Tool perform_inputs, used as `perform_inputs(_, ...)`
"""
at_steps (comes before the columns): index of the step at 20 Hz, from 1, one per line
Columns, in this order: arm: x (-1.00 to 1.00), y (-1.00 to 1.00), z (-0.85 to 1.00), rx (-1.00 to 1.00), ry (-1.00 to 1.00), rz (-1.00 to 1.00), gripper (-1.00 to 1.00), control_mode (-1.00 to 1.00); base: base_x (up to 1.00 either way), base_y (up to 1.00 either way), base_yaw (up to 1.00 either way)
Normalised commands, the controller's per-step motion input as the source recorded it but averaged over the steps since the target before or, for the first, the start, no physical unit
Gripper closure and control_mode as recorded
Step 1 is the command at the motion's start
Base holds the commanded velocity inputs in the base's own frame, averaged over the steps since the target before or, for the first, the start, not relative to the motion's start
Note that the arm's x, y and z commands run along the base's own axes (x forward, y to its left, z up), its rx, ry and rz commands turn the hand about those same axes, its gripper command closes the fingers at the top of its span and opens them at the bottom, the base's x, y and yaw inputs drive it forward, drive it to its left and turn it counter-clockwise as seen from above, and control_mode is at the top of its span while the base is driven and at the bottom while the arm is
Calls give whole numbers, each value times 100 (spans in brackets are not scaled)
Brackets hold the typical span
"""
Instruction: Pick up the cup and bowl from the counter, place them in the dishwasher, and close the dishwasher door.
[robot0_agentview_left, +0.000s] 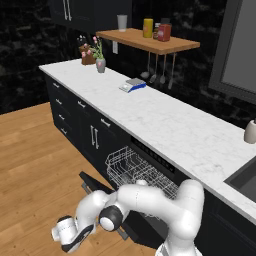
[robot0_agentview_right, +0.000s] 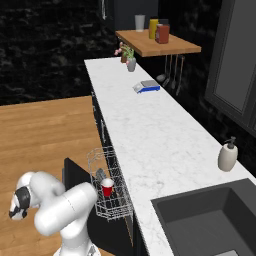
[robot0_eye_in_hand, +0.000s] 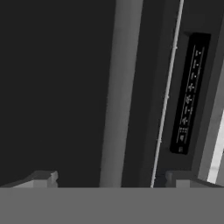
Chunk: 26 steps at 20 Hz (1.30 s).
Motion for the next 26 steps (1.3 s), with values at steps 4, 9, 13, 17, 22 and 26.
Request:
perform_inputs(4,37,2,-88,-22,-1,0,-100,-100,0,0,0)
perform_inputs(9,61,-24,-53,-29,-6,-5,-100,-100,0,0,0)
perform_inputs(13,74,-60,-3,-30,-11,-12,-100,-100,0,0,0)
perform_inputs(17,93,-85,8,-24,-10,-17,-100,-100,0,0,0)
perform_inputs(22,100,-100,25,-14,0,-24,-100,-100,0,0,0)
perform_inputs(26,100,-100,16,-9,0,-22,-100,-100,0,0,0)
